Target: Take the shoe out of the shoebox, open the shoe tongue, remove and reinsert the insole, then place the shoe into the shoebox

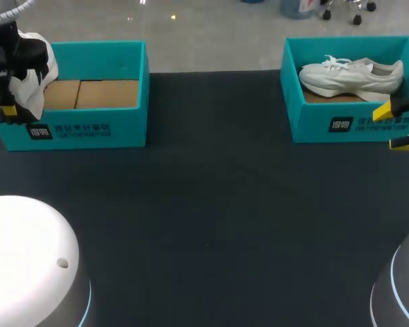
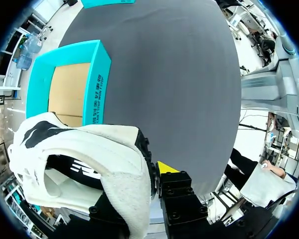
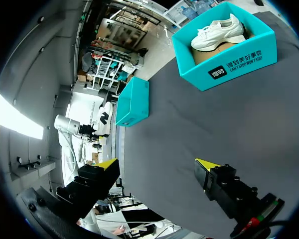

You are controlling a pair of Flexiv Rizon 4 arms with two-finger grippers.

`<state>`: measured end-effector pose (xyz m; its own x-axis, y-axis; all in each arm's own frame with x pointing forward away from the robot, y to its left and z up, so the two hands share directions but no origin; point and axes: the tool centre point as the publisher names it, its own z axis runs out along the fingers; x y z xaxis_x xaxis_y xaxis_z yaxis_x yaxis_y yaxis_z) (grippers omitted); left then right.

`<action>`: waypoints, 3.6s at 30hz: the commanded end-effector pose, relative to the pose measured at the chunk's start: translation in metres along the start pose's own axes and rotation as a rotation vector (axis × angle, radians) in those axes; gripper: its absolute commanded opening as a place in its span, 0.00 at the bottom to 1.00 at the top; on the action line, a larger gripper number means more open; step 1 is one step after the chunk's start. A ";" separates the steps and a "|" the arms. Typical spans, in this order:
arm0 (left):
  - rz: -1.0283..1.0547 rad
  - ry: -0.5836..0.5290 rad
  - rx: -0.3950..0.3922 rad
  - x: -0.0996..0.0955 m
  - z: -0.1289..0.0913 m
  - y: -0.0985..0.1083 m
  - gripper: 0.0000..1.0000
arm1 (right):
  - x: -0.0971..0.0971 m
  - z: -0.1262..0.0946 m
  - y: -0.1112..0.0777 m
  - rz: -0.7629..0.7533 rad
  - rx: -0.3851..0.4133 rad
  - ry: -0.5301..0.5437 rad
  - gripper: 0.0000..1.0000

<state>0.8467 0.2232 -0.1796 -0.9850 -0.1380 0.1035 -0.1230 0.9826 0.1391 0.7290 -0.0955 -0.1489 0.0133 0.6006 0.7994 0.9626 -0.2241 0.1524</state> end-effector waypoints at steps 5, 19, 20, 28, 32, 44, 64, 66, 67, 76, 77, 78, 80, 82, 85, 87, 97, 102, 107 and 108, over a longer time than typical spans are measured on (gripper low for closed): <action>0.000 -0.002 0.000 0.000 -0.001 0.001 0.00 | 0.000 0.000 0.000 0.001 0.001 -0.002 1.00; 0.024 -0.026 -0.002 -0.033 0.007 0.060 0.00 | 0.000 0.000 0.000 0.001 0.001 -0.002 1.00; 0.035 -0.023 0.007 -0.038 0.006 0.066 0.00 | 0.000 0.000 0.000 0.001 0.001 -0.002 1.00; 0.024 -0.080 -0.025 -0.073 0.009 0.084 0.00 | 0.000 0.000 0.000 0.001 0.001 -0.002 1.00; 0.050 -0.102 -0.037 -0.089 0.013 0.083 0.00 | 0.000 0.000 0.000 0.001 0.001 -0.002 1.00; 0.033 -0.089 -0.030 -0.126 0.023 0.074 0.00 | 0.000 0.000 0.000 0.001 0.001 -0.002 1.00; 0.343 -0.097 -0.092 -0.141 0.016 0.079 0.00 | 0.000 0.000 0.000 0.001 0.001 -0.002 1.00; 0.512 -0.107 -0.120 -0.145 0.015 0.079 0.00 | 0.000 0.000 0.000 0.001 0.001 -0.002 1.00; 0.577 -0.111 -0.143 -0.146 0.015 0.079 0.00 | 0.000 0.000 0.000 0.001 0.001 -0.002 1.00; 1.224 -0.214 -0.240 -0.153 0.013 0.089 0.00 | 0.000 0.000 0.000 0.001 0.001 -0.002 1.00; 1.224 -0.214 -0.240 -0.153 0.013 0.089 0.00 | 0.000 0.000 0.000 0.001 0.001 -0.002 1.00; 1.224 -0.214 -0.240 -0.153 0.013 0.089 0.00 | 0.000 0.000 0.000 0.001 0.001 -0.002 1.00; 1.224 -0.214 -0.240 -0.153 0.013 0.089 0.00 | 0.000 0.000 0.000 0.001 0.001 -0.002 1.00; 1.224 -0.214 -0.240 -0.153 0.013 0.089 0.00 | 0.000 0.000 0.000 0.001 0.001 -0.002 1.00; 1.224 -0.214 -0.240 -0.153 0.013 0.089 0.00 | 0.000 0.000 0.000 0.001 0.001 -0.002 1.00; 1.224 -0.214 -0.240 -0.153 0.013 0.089 0.00 | 0.000 0.000 0.000 0.001 0.001 -0.002 1.00; 1.224 -0.214 -0.240 -0.153 0.013 0.089 0.00 | 0.000 0.000 0.000 0.001 0.001 -0.002 1.00; 1.251 -0.196 -0.200 -0.161 0.009 0.090 0.00 | 0.000 0.000 0.000 0.001 0.001 -0.002 1.00; 1.286 -0.185 -0.186 -0.168 0.006 0.090 0.00 | 0.000 0.000 0.000 0.001 0.001 -0.002 1.00; 1.305 -0.176 -0.183 -0.170 0.006 0.090 0.00 | 0.000 0.000 0.000 0.001 0.001 -0.002 1.00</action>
<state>0.9919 0.3337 -0.1933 -0.3847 0.9143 0.1266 0.9133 0.3572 0.1956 0.7290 -0.0955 -0.1489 0.0132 0.6007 0.7994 0.9626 -0.2240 0.1524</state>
